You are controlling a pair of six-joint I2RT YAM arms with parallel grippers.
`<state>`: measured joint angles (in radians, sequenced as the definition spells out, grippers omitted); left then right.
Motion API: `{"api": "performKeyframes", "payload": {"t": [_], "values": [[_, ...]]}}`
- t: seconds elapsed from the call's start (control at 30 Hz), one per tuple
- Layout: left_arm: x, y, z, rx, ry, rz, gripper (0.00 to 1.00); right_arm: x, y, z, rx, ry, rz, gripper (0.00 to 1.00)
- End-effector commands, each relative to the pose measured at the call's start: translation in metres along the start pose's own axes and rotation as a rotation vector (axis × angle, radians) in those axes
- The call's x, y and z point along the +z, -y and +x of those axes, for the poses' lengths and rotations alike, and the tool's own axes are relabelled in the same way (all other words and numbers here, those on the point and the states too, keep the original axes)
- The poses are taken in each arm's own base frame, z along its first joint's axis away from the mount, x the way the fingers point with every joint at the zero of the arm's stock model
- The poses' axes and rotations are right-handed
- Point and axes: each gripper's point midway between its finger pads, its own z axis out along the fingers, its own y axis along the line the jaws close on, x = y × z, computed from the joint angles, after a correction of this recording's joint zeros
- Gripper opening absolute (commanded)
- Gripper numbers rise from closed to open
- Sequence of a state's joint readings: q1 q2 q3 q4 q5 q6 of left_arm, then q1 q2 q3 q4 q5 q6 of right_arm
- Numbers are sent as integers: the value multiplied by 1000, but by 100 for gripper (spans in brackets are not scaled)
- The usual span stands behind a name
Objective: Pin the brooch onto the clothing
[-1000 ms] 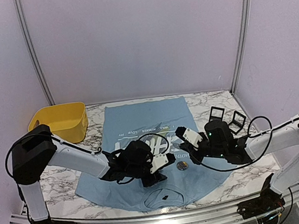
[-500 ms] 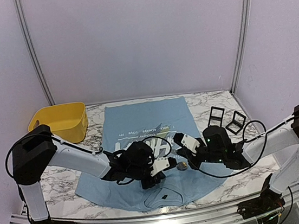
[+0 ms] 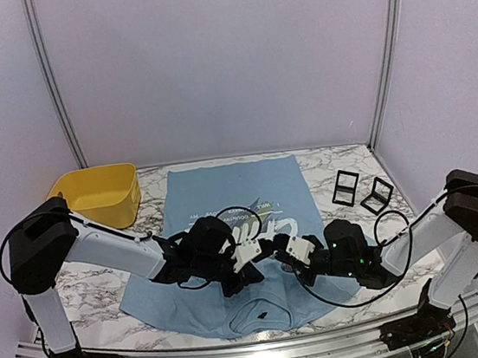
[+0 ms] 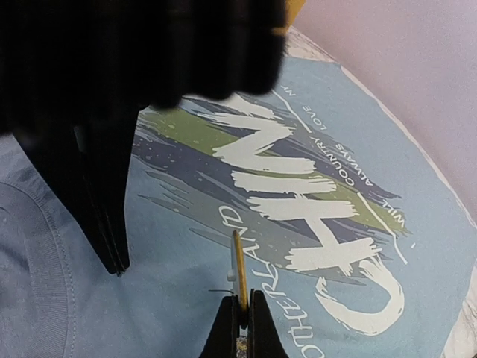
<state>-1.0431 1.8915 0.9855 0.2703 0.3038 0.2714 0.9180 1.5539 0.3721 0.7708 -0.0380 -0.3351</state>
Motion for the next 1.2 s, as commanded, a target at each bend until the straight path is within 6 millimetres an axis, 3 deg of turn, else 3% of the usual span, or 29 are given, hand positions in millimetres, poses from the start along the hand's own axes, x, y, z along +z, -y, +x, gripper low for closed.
{"api": "performKeyframes", "payload": {"t": [0.0,0.6,1.17], "values": [[-14,5,-23,-8,85,35,0,3,5,-11,-77,49,82,0],[-24,-7,-35,-38,137,20,0,12,-26,8,-200,-14,58,0],[-25,-15,-25,-58,122,-7,0,-3,-59,-16,-133,80,-149,0]]}}
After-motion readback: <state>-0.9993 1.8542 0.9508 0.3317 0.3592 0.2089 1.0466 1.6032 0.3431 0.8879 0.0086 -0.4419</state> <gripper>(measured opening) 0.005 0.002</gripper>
